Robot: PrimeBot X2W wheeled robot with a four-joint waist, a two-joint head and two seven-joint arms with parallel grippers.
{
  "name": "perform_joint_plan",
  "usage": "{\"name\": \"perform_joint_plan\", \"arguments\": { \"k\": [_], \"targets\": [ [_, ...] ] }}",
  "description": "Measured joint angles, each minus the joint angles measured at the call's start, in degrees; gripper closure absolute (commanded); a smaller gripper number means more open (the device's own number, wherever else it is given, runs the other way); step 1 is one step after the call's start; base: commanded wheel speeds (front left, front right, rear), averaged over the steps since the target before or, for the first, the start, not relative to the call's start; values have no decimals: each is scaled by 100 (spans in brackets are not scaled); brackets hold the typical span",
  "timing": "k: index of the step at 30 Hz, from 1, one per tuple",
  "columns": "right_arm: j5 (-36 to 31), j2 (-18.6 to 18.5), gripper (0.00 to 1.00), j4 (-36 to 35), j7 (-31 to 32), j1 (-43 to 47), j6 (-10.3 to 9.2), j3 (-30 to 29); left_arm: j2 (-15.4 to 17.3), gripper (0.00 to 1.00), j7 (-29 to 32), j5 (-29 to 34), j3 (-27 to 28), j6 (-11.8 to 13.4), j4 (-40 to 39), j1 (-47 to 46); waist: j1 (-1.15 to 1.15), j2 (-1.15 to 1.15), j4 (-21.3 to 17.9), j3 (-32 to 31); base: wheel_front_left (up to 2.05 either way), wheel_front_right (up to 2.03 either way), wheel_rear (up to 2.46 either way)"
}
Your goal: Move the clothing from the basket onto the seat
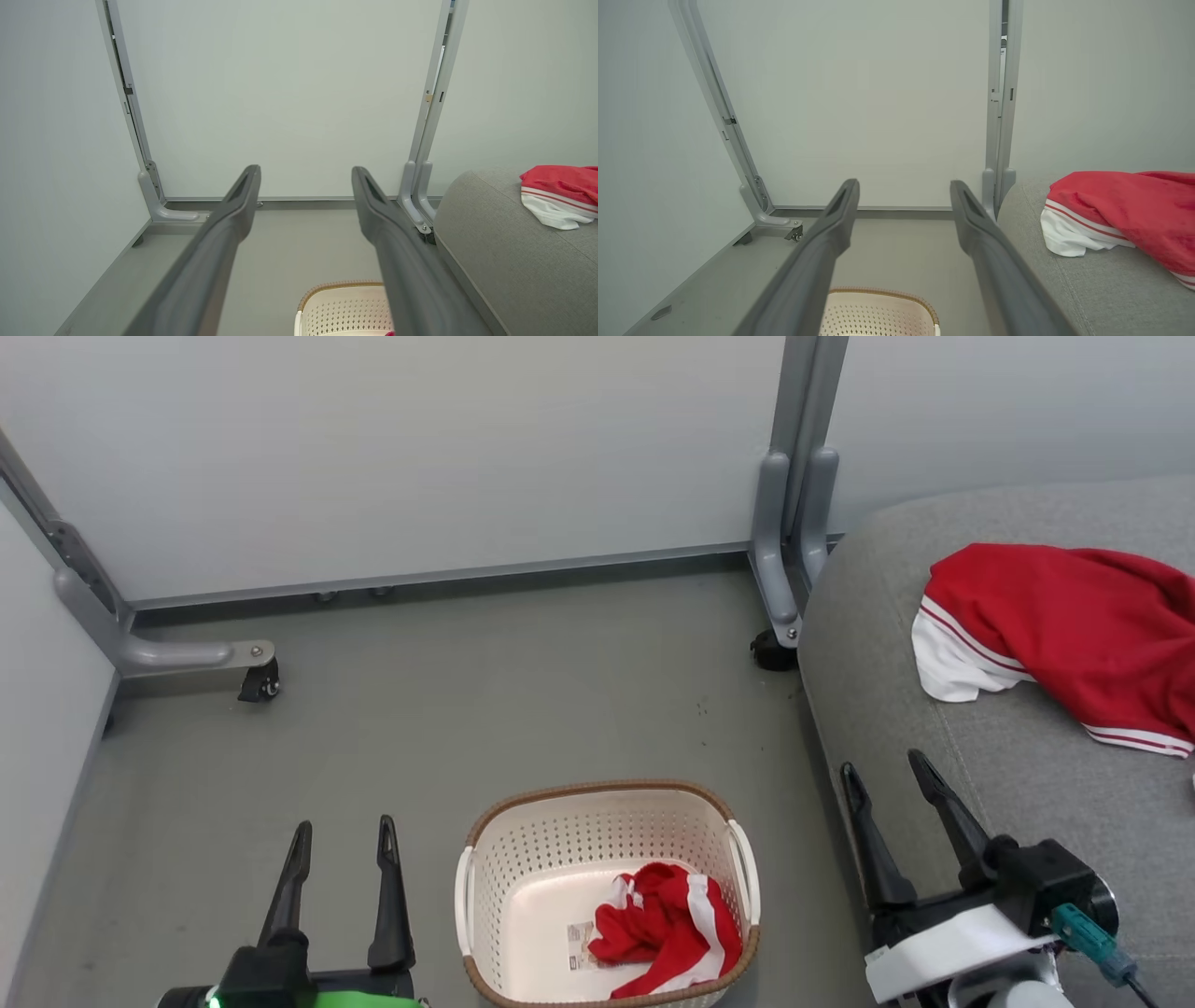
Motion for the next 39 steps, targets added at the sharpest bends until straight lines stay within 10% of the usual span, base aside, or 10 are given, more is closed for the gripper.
{"name": "perform_joint_plan", "arguments": {
  "k": [39],
  "targets": [
    [-237,94,0,-59,0,319,0,-79,-8,0,0,140,-92,7,213,119,0,0,112,-138,0,0,0]
  ]
}}
